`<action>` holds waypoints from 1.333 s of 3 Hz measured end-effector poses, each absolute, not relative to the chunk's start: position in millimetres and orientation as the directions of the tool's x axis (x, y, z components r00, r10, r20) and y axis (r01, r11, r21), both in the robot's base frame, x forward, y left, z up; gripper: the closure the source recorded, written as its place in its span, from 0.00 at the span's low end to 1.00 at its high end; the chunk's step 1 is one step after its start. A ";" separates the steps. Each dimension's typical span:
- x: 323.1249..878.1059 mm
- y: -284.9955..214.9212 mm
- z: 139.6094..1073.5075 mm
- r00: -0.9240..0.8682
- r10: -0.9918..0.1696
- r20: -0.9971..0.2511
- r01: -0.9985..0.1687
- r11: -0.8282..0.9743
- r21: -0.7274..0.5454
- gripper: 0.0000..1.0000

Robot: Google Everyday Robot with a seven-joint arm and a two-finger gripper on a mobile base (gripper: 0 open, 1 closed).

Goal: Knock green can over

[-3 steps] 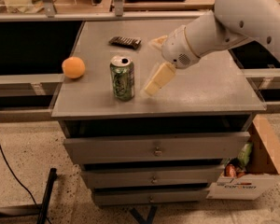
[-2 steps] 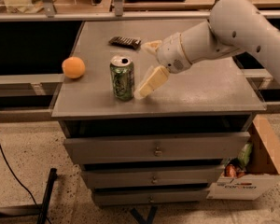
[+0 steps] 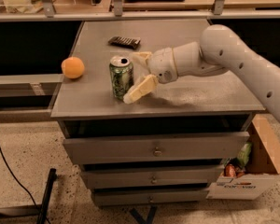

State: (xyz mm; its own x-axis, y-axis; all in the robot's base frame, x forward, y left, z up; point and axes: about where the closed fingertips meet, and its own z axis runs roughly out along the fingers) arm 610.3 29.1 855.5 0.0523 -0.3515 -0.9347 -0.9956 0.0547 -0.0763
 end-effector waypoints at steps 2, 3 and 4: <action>605.7 46.6 849.8 0.016 -0.195 -0.981 -1.000 -0.005 -0.016 0.42; 605.3 45.7 850.4 0.011 -0.159 -0.987 -1.000 -0.008 -0.010 0.65; 612.5 32.3 863.8 0.027 -0.186 -0.982 -0.999 0.019 -0.031 0.88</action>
Offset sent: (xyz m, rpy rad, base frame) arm -0.0046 0.0156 -0.0079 0.2433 0.0818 0.0811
